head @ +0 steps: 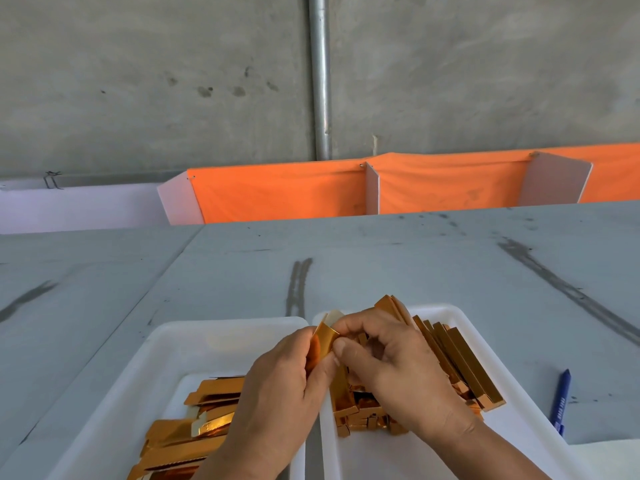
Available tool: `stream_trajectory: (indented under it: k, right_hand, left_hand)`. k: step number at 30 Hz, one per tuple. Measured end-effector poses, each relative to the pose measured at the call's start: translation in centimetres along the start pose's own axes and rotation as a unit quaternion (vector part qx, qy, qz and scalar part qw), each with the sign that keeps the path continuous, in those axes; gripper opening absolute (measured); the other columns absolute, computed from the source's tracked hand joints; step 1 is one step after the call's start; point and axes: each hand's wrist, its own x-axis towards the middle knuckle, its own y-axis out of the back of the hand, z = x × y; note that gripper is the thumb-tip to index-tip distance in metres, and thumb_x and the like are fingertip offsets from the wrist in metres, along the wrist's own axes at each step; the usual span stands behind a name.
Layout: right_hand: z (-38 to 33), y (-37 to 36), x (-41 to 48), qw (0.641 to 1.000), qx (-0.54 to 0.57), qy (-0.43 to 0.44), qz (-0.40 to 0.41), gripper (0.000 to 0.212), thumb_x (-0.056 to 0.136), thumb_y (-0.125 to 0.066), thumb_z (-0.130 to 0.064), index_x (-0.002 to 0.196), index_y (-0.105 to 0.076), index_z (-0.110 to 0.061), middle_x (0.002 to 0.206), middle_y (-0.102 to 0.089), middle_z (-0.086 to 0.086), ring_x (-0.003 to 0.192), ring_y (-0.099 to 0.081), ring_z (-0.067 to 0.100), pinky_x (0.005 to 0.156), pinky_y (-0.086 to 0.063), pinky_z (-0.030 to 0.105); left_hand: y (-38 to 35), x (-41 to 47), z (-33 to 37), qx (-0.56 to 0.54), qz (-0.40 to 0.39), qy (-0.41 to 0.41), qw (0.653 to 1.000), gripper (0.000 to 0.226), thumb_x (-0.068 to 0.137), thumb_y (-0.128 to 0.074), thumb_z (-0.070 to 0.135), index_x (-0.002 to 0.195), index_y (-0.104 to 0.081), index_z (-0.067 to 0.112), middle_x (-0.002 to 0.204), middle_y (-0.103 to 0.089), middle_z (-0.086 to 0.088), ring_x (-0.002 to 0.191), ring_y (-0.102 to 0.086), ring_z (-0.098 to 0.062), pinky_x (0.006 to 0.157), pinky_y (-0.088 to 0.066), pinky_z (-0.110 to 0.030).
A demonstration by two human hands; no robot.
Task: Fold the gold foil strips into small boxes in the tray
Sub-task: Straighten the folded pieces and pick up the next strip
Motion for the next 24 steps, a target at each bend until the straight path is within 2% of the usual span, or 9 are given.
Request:
stream_trajectory:
  k: [2,4,6,8,10,12,14,18,24]
  right_hand:
    - [-0.1,0.0,0.0,0.999,0.021,-0.023,-0.011,0.01,0.09,-0.069,-0.025,0.086,-0.071,-0.034,0.086,-0.061,-0.014,0.07,-0.062,0.019,0.061,-0.057,0.03]
    - [0.0,0.0,0.1,1.0,-0.005,-0.011,-0.011,0.011,0.091,-0.067,-0.029,0.08,-0.068,-0.032,0.085,-0.059,-0.012,0.069,-0.06,0.01,0.06,-0.052,0.021]
    - [-0.1,0.1,0.1,0.999,-0.045,0.007,-0.006,0.015,0.092,-0.065,-0.032,0.077,-0.065,-0.031,0.084,-0.058,-0.011,0.075,-0.058,0.002,0.065,-0.046,0.015]
    - [-0.2,0.2,0.1,0.998,-0.055,0.024,0.0,0.018,0.093,-0.063,-0.033,0.076,-0.064,-0.029,0.081,-0.058,-0.011,0.078,-0.058,0.003,0.067,-0.045,0.015]
    - [-0.1,0.3,0.1,0.998,-0.036,0.042,0.019,0.022,0.097,-0.057,-0.033,0.076,-0.064,-0.029,0.074,-0.061,-0.006,0.073,-0.06,0.009,0.062,-0.046,0.018]
    - [0.0,0.6,0.2,0.999,0.015,0.032,0.04,0.018,0.099,-0.053,-0.029,0.086,-0.065,-0.031,0.068,-0.063,0.001,0.061,-0.061,0.014,0.056,-0.05,0.027]
    - [0.0,1.0,0.3,0.998,0.048,0.007,0.038,0.018,0.099,-0.055,-0.021,0.096,-0.065,-0.036,0.07,-0.065,0.002,0.059,-0.062,0.016,0.054,-0.053,0.03]
    - [0.1,1.2,0.3,0.999,0.044,-0.012,0.006,0.017,0.093,-0.066,-0.018,0.089,-0.071,-0.034,0.074,-0.068,-0.006,0.06,-0.063,0.007,0.055,-0.051,0.017]
    - [0.0,1.2,0.3,0.999,0.019,-0.001,0.028,0.015,0.091,-0.069,-0.021,0.083,-0.071,-0.033,0.075,-0.07,-0.008,0.064,-0.065,0.009,0.061,-0.055,0.018]
  left_hand:
    - [-0.1,-0.1,0.1,0.051,0.003,-0.016,0.999,0.068,0.076,-0.011,0.075,0.119,-0.049,0.038,0.091,-0.058,0.02,0.08,-0.056,0.0,0.065,-0.043,-0.01]
    - [-0.2,-0.1,0.2,0.086,0.008,-0.042,0.995,0.077,0.077,-0.003,0.071,0.13,-0.046,0.035,0.105,-0.059,0.019,0.087,-0.059,-0.003,0.069,-0.045,-0.011]
    - [-0.3,-0.1,0.6,0.102,0.003,-0.065,0.993,0.075,0.081,-0.002,0.068,0.129,-0.047,0.033,0.104,-0.059,0.016,0.083,-0.061,-0.005,0.066,-0.049,-0.016]
    - [-0.4,-0.2,0.8,0.104,-0.008,-0.07,0.992,0.072,0.082,-0.001,0.068,0.127,-0.046,0.034,0.1,-0.056,0.016,0.078,-0.059,-0.005,0.063,-0.048,-0.014]
    - [-0.4,-0.2,0.9,0.078,-0.006,-0.07,0.994,0.07,0.085,-0.003,0.072,0.123,-0.047,0.033,0.093,-0.053,0.018,0.073,-0.057,-0.004,0.059,-0.046,-0.012]
    - [-0.4,-0.2,0.9,0.072,-0.008,-0.07,0.995,0.071,0.086,0.0,0.075,0.122,-0.046,0.035,0.09,-0.049,0.021,0.073,-0.056,-0.002,0.058,-0.042,-0.009]
    - [-0.4,-0.3,0.9,0.078,-0.017,-0.077,0.994,0.07,0.086,0.001,0.074,0.125,-0.043,0.037,0.09,-0.044,0.023,0.074,-0.053,0.001,0.059,-0.038,-0.007]
    - [-0.1,-0.3,0.5,0.101,-0.042,-0.088,0.99,0.07,0.08,0.006,0.075,0.128,-0.032,0.041,0.093,-0.038,0.024,0.076,-0.05,0.001,0.06,-0.035,-0.006]
    - [-0.2,-0.3,0.3,0.091,-0.038,-0.076,0.992,0.064,0.077,0.011,0.078,0.127,-0.016,0.049,0.094,-0.042,0.021,0.079,-0.048,0.003,0.062,-0.035,-0.006]
